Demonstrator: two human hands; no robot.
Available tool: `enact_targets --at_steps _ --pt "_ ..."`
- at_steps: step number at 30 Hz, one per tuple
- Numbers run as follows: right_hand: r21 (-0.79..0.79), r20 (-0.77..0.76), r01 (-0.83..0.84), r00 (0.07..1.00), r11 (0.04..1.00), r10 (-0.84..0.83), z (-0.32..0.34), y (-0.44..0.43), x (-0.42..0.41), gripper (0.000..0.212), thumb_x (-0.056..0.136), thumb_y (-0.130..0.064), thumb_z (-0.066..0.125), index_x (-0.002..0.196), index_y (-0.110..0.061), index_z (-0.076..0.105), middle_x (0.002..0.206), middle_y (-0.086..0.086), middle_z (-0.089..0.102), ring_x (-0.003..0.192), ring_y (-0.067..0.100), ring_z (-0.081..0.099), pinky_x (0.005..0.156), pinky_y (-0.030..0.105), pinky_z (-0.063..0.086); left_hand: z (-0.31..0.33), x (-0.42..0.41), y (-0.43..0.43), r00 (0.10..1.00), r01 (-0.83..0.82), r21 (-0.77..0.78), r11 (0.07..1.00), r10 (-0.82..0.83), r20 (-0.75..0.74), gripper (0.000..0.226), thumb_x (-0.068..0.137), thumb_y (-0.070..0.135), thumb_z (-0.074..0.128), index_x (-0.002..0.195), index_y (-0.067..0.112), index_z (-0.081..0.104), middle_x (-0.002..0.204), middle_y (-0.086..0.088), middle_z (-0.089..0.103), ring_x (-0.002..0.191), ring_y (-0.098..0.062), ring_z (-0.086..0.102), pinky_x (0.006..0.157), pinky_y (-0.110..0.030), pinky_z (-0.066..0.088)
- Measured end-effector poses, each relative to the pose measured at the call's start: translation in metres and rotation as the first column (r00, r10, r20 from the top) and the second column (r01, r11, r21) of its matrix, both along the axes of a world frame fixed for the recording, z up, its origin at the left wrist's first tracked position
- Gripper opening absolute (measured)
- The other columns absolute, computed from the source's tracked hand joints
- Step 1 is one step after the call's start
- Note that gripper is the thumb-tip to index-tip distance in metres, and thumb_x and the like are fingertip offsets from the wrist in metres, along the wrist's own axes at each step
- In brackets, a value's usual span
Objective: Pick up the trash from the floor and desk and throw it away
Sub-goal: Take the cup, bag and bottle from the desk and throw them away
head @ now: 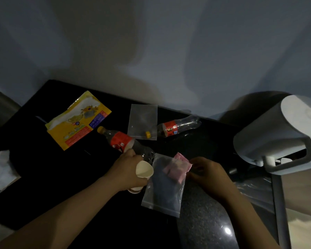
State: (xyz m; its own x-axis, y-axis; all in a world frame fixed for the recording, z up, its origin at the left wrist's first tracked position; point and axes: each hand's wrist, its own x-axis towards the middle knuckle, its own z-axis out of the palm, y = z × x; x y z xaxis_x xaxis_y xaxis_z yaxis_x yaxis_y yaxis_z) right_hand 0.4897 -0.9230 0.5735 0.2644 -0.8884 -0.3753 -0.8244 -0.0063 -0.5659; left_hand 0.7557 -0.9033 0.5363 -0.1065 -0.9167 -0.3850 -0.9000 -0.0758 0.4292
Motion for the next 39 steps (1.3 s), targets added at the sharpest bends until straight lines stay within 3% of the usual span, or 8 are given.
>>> enact_targets --at_steps 6,10,14,22,26,30,39 --pt "-0.021 0.034 0.058 0.998 0.998 -0.058 -0.008 -0.007 -0.028 0.033 0.084 -0.029 0.068 0.116 -0.025 0.059 0.106 -0.011 0.06 0.085 -0.005 0.054 0.071 0.012 0.045 -0.006 -0.05 -0.023 0.992 0.124 0.053 0.991 -0.124 0.013 0.062 0.065 0.051 0.075 0.116 0.02 0.056 0.115 -0.001 0.042 0.104 -0.018 0.049 0.09 -0.031 0.045" --pt "0.0 0.036 0.099 0.994 0.995 -0.099 -0.014 -0.009 -0.044 0.037 0.083 -0.028 0.07 0.118 -0.024 0.059 0.112 -0.005 0.064 0.094 0.005 0.061 0.083 0.025 0.053 -0.017 -0.072 -0.031 0.994 0.111 0.081 0.99 -0.111 -0.008 0.062 0.07 0.049 0.074 0.122 0.021 0.054 0.118 -0.002 0.045 0.106 -0.018 0.051 0.091 -0.031 0.046" --pt "0.01 0.044 0.114 0.993 0.993 -0.114 -0.022 -0.011 -0.055 0.041 0.084 -0.03 0.069 0.123 -0.023 0.057 0.116 -0.005 0.063 0.094 0.003 0.059 0.079 0.017 0.049 -0.027 -0.086 -0.038 0.997 0.077 0.091 0.993 -0.075 -0.028 0.061 0.075 0.048 0.07 0.126 0.021 0.05 0.118 -0.002 0.046 0.105 -0.019 0.052 0.088 -0.027 0.045" --pt "0.019 0.072 0.141 0.987 0.99 -0.142 -0.029 -0.017 -0.073 0.042 0.083 -0.029 0.069 0.123 -0.02 0.058 0.116 -0.004 0.064 0.1 0.007 0.061 0.085 0.022 0.051 -0.05 -0.11 -0.05 0.994 0.039 0.193 0.98 -0.019 -0.106 0.1 0.075 0.039 0.074 0.151 0.02 0.011 0.143 -0.008 0.032 0.125 -0.026 0.041 0.1 -0.035 0.043" --pt "0.017 0.069 0.149 0.986 0.989 -0.15 -0.032 -0.023 -0.081 0.041 0.084 -0.027 0.07 0.122 -0.02 0.059 0.115 -0.003 0.065 0.099 0.007 0.061 0.085 0.022 0.05 -0.06 -0.12 -0.06 0.993 0.117 0.172 0.978 -0.117 -0.013 0.111 0.069 0.045 0.074 0.152 0.026 0.002 0.144 -0.005 0.034 0.128 -0.028 0.035 0.103 -0.037 0.037" --pt "0.029 0.07 0.154 0.985 0.988 -0.156 -0.035 -0.024 -0.085 0.04 0.084 -0.028 0.069 0.122 -0.021 0.059 0.114 -0.005 0.065 0.099 0.007 0.061 0.083 0.021 0.049 -0.067 -0.127 -0.065 0.985 0.162 0.142 0.977 -0.167 0.029 0.114 0.066 0.048 0.076 0.15 0.032 0.001 0.149 0.002 0.028 0.134 -0.028 0.025 0.112 -0.042 0.027" --pt "0.048 0.069 0.195 0.978 0.98 -0.198 -0.04 -0.02 -0.093 0.04 0.084 -0.023 0.07 0.122 -0.017 0.06 0.112 0.0 0.066 0.094 0.005 0.058 0.079 0.014 0.043 -0.07 -0.128 -0.069 0.953 0.287 0.213 0.934 -0.301 0.038 0.105 0.066 0.036 0.079 0.148 0.042 0.015 0.153 0.008 0.014 0.135 -0.033 0.016 0.108 -0.041 0.026"
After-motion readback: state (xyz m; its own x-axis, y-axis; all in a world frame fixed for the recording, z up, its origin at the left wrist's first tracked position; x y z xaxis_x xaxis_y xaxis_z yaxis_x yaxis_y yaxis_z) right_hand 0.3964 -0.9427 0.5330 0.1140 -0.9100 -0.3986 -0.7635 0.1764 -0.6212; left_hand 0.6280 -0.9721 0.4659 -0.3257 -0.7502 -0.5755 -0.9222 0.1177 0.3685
